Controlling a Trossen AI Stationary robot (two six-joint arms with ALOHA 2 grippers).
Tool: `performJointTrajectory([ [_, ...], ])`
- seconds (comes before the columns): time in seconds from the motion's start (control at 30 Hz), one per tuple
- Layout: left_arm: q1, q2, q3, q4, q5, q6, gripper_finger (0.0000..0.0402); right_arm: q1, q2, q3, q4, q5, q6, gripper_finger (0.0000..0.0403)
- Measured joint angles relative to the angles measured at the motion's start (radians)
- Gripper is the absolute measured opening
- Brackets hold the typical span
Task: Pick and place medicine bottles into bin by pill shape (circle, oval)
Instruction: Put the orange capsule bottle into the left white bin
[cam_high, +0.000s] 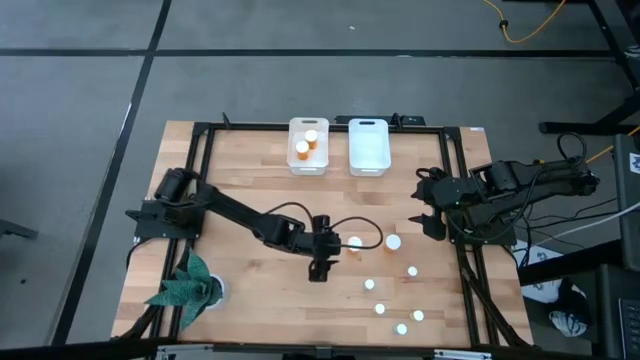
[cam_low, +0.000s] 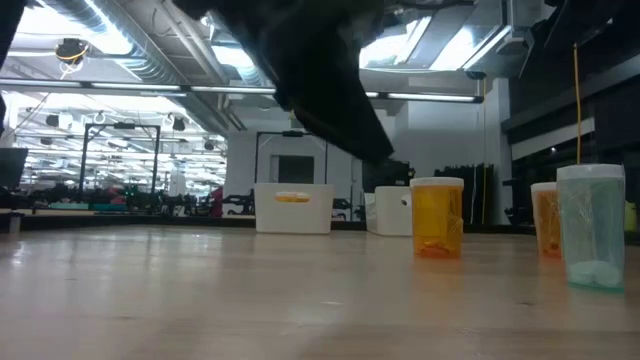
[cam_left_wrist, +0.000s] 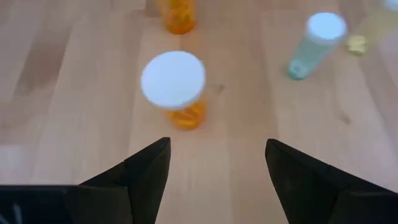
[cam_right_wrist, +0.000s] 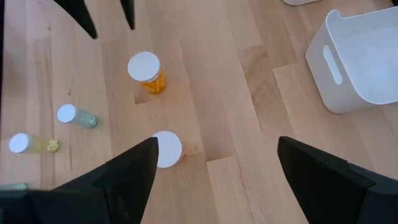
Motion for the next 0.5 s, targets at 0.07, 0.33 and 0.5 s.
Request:
performJointTrajectory([
  [0.07,0.012,0.024,0.0,0.013,0.0,-0.009,0.0254,0.0,0.0,0.0,0.0,0.0,0.0,0.033],
  [0.33,0.073,0.112,0.0,0.116,0.097,0.036,0.0254,0.0,0.0,0.0,0.0,0.0,0.0,0.033],
  [0.5,0.097,0.105,0.0,0.14,0.108,0.086,0.0254,0.0,0.0,0.0,0.0,0.0,-0.002,0.033],
])
